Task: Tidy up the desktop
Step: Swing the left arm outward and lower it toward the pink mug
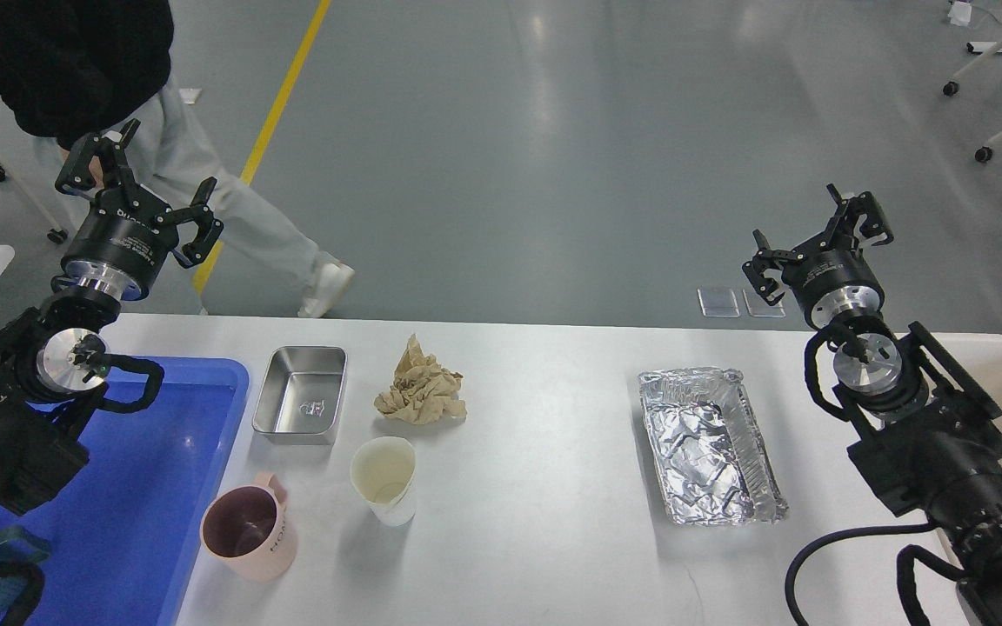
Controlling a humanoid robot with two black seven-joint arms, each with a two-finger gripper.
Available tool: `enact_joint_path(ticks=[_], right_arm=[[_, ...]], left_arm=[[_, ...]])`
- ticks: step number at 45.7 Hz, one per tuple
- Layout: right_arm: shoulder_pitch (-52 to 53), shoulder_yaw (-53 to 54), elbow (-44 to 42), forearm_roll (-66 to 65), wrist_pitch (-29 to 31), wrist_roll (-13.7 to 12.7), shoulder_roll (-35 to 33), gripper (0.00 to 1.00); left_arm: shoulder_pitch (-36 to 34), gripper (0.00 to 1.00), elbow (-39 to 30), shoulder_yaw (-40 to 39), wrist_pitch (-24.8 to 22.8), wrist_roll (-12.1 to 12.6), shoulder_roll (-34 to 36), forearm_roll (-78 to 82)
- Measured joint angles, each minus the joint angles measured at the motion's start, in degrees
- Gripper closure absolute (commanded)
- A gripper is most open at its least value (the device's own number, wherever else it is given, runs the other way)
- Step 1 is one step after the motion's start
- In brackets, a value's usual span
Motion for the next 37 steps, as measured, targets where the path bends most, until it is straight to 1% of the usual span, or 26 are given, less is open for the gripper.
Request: enact_joint_path(ticks=[17,28,37], right_arm=[[0.35,0.00,-0.14,0.00,0.01,-0.01,0.07,0.00],[0.89,0.00,-0.65,0.00,0.09,-0.01,-0.06,0.00],[3.77,-0.16,-2.14,-0.08,0.09,-0.01,-0.15,0.00]], left_arm=[[-0.17,0.03,0.03,0.10,0.30,0.14,-0.02,0.00],[-0.31,0.03,0.03,0.05,-0.48,-0.08,0.03,0.00],[-0.50,0.03,0.03,0.05,-0.53,-0.11,0.02,0.00]])
